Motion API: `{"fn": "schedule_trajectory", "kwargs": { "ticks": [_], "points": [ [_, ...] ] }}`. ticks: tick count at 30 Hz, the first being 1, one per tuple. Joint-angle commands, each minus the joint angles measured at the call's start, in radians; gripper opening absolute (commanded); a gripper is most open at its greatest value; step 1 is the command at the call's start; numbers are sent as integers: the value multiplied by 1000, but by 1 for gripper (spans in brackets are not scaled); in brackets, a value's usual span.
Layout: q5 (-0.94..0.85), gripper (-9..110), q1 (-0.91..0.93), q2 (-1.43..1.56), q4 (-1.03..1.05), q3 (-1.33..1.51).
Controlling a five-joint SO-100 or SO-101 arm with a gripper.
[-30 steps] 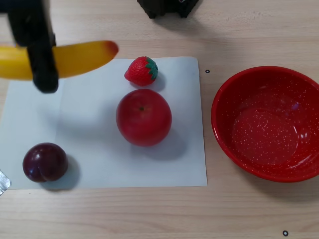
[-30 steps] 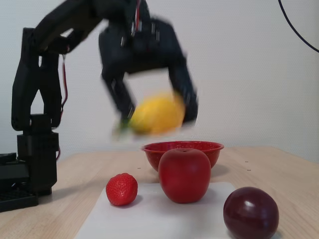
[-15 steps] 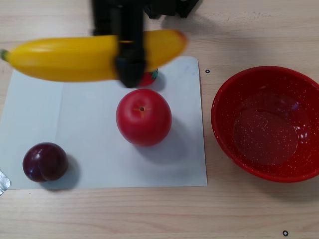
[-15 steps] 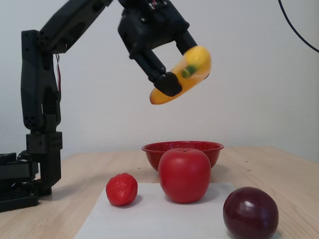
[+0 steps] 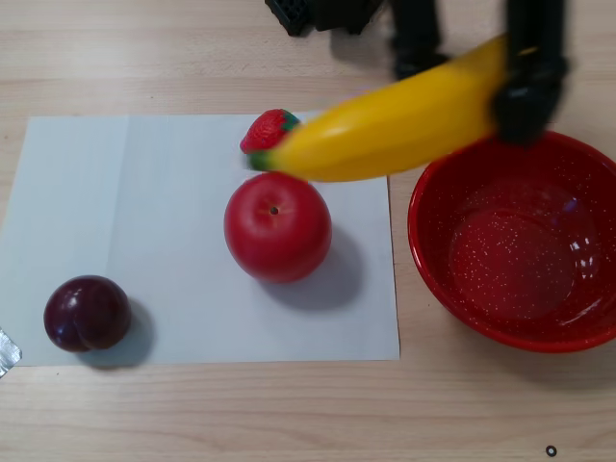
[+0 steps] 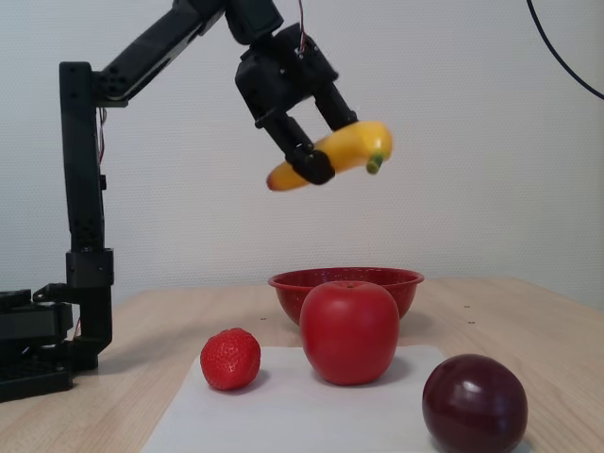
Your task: Grasp the banana and put it in the red bowl.
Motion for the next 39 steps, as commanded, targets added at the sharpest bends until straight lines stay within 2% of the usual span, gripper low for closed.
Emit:
{"fn": "schedule_trajectory", "kwargs": {
  "ticks": [1,12,21,32,35,39],
  "points": [
    [-28,0,43,78,32,-140],
    [-121,7,195,-120,11,-110],
    [-181,31,218,-232,-15,-106],
    [-178,29,202,-239,-40,-87],
    [-169,21,192,-213,-32,-87],
    [-147,5,173,-172,-18,-87]
  ]
}}
